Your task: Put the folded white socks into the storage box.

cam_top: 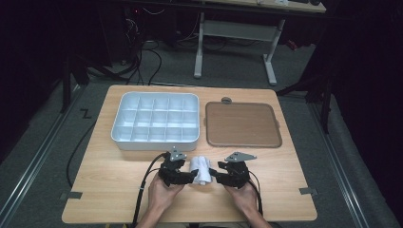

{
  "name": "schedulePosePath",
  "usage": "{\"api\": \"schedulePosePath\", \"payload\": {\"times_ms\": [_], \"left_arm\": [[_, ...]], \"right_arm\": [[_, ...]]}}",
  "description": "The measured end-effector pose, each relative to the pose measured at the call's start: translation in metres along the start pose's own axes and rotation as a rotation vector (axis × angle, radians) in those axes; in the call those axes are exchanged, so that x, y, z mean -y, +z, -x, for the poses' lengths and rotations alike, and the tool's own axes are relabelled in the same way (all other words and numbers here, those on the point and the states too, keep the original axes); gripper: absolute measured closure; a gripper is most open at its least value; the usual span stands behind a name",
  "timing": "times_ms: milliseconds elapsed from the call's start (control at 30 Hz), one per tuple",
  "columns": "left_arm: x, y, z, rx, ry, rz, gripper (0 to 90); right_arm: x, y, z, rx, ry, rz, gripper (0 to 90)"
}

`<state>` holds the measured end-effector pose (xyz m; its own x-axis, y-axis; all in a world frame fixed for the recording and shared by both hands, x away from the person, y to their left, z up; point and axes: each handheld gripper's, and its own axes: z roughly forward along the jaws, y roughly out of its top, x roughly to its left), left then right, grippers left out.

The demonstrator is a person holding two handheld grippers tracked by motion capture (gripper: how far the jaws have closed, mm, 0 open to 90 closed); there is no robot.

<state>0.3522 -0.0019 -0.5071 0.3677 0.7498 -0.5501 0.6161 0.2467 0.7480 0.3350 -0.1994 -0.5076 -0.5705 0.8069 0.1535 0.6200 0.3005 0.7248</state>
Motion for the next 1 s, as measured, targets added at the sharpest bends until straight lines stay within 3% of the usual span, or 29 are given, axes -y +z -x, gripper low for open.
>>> {"api": "schedulePosePath", "payload": {"times_ms": [300, 667, 833, 1000], "left_arm": [[-0.004, 0.009, -0.005, 0.003, -0.081, 0.004, 29.5], [-0.002, 0.023, -0.013, -0.018, -0.116, -0.035, 27.2], [-0.002, 0.027, -0.016, -0.021, -0.153, -0.058, 28.4], [0.000, 0.027, -0.016, -0.007, -0.137, -0.057, 35.5]], "right_arm": [[0.009, 0.012, 0.002, -0.004, -0.003, -0.047, 54.8], [0.006, 0.021, -0.003, 0.006, -0.057, -0.058, 57.4], [0.007, 0.022, -0.004, 0.011, -0.065, -0.054, 57.3], [0.007, 0.022, -0.004, 0.010, -0.071, -0.050, 57.5]]}}
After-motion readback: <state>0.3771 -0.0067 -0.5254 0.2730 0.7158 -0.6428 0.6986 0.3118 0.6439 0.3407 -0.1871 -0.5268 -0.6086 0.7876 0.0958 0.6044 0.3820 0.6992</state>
